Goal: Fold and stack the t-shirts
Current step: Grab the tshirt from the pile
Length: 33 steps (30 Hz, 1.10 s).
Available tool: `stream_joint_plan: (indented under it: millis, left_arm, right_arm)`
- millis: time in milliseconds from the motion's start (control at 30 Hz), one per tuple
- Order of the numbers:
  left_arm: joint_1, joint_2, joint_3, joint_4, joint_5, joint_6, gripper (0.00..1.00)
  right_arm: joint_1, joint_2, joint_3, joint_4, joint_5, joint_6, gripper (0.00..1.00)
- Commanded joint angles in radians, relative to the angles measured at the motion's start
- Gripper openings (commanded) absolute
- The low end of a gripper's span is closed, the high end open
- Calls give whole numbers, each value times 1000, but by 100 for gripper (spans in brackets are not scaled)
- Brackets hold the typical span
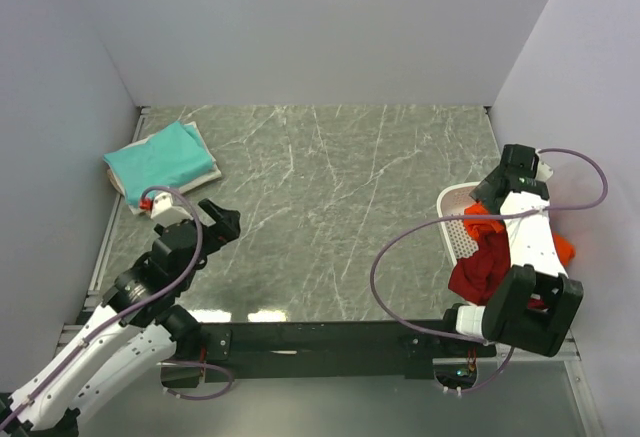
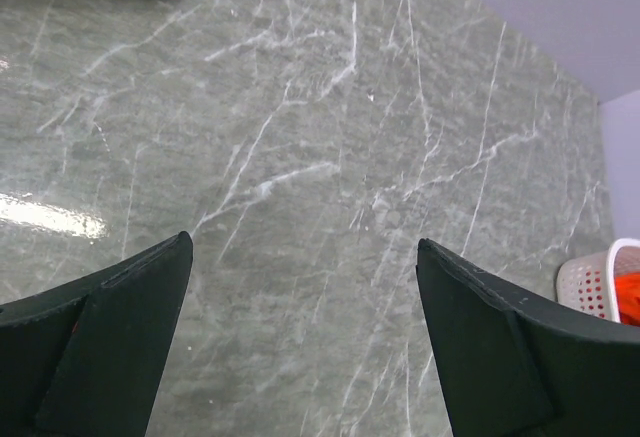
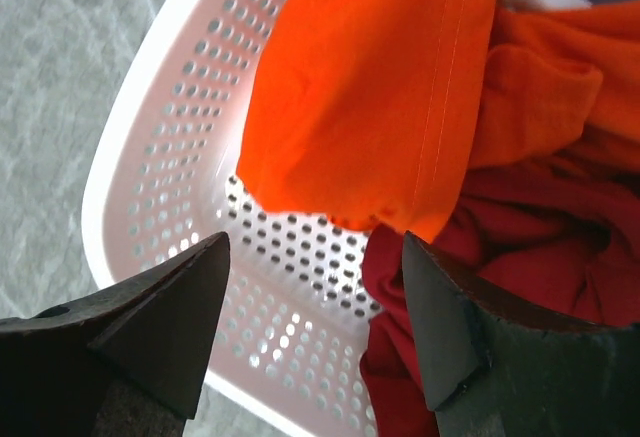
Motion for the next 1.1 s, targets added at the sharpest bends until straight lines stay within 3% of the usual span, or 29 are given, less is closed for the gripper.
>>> stream_joint_plan:
  millis: [0,400,467,500,533,700,733,767,1067]
  left_arm:
    - [-1,-46,-16,-17,-50,-13,99]
    - [0,-34,-10,-20,-47,9,99]
    - [-1,-28,-10,-12,-35,14,99]
    - [-1,-25,-9,-8,-35,18,99]
    - [-1,-22,-6,-6,-30,20,99]
    - [-1,-6,-3,-2,-29,32,100]
    - [-1,-3,-4,1,-27,35,99]
    - [-1,-2,-6,6,-23,37,99]
    - [-1,41,-15,78,5,53,99]
  right_arm:
    - [-8,49,54,59,74,12,76]
    - [-6,220,29,145,123,9,74]
    - [-6,240,32,158,114,4,68]
    - [-6,259,38,158,112,2,63]
    - [-6,264,41,156,112,-2,50]
    - [-8,240,75,118,79,-2,28]
    - [-6,228,81,110,74,1,8]
    - [-6,209,97,99,72,4,0]
    - [-6,-45,294,-37,97,-19,0]
